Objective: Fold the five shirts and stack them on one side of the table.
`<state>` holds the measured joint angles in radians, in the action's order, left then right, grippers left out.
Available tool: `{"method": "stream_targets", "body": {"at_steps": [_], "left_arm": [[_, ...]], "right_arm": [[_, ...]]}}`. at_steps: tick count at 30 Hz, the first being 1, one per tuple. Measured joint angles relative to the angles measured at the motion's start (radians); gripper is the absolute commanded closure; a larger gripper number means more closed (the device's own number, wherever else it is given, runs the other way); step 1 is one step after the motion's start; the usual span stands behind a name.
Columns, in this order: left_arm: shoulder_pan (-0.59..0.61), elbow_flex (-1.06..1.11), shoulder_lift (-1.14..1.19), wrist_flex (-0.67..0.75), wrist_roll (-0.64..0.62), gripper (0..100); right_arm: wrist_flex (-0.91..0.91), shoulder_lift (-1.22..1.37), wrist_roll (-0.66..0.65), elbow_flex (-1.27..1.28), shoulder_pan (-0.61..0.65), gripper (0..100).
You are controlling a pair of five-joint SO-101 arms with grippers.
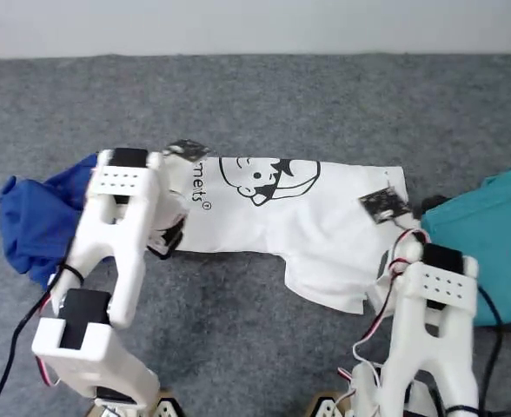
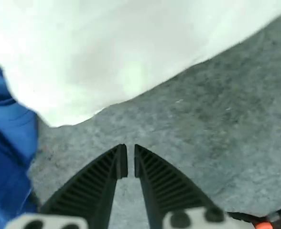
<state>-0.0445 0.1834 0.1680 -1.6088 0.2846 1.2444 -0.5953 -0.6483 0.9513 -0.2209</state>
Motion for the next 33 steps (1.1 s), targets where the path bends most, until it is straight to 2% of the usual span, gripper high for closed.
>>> {"method": "stream_targets", "body": {"at_steps": [7,21,23,28,33], "left_arm": [[-0.146,0.0,0.0,-0.003,0.0,97],[-0.176,0.006,0.0,-0.003,-0.002,97],[-0.176,0.006,0.0,-0.003,-0.002,97],[-0.176,0.006,0.0,-0.008,-0.002,97],[-0.176,0.006,0.0,-0.008,-0.002,97]], "right_arm": [[-0.046,0.0,0.0,0.032,0.161,77.9],[-0.233,0.0,0.0,0.204,0.18,78.1],[-0.256,0.0,-0.003,0.206,0.18,81.2],[-0.342,0.0,-0.008,0.213,0.183,99.5],[-0.384,0.0,-0.006,0.215,0.183,99.0]]}}
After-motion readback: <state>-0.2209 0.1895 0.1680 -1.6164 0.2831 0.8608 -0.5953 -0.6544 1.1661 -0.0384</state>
